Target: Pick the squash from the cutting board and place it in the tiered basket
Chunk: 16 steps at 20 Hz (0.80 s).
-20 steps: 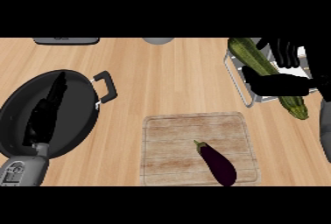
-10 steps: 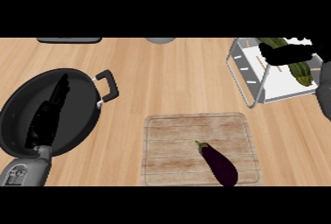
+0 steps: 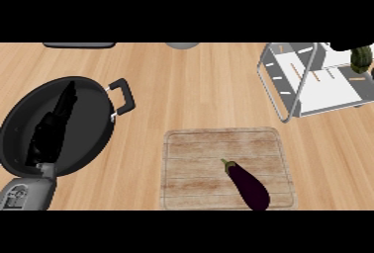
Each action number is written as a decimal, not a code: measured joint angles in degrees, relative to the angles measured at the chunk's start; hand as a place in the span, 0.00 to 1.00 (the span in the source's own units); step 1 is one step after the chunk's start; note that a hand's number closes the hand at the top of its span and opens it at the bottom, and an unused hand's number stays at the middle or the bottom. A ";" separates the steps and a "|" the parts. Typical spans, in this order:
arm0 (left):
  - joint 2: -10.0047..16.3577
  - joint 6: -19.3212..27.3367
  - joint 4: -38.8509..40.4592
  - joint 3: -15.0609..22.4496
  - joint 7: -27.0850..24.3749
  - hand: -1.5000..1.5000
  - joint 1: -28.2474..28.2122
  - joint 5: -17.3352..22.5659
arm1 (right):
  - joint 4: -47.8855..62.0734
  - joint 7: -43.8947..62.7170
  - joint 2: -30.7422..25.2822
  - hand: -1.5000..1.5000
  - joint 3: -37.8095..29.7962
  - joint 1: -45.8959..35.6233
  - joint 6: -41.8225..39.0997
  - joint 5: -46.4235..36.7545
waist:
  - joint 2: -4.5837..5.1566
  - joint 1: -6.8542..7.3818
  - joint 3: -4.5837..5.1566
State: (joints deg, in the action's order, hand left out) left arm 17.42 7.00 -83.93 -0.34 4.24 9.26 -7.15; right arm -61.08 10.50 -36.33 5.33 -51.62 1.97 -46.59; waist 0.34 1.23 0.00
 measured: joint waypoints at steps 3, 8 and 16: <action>-0.22 -0.22 1.42 -0.61 -1.64 0.50 -0.36 -0.16 | 6.40 -5.93 -0.35 1.00 -1.33 -1.52 0.83 -0.27 | 0.00 -0.09 0.00; -0.51 -0.80 2.33 -1.09 -2.07 0.50 0.31 -0.30 | 16.47 -13.59 0.08 1.00 -3.57 -4.64 0.29 0.47 | 0.04 0.02 0.00; -1.46 -0.71 2.09 -0.91 -2.43 0.50 -0.45 -1.21 | 27.86 -18.34 1.32 0.00 -8.53 -5.68 -4.07 4.51 | 0.05 -0.02 -0.01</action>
State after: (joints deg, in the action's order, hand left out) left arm 15.96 6.29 -81.84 -1.26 1.81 8.80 -8.36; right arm -33.22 -7.84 -35.02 -3.20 -57.30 -2.10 -42.08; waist 0.39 1.21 -0.02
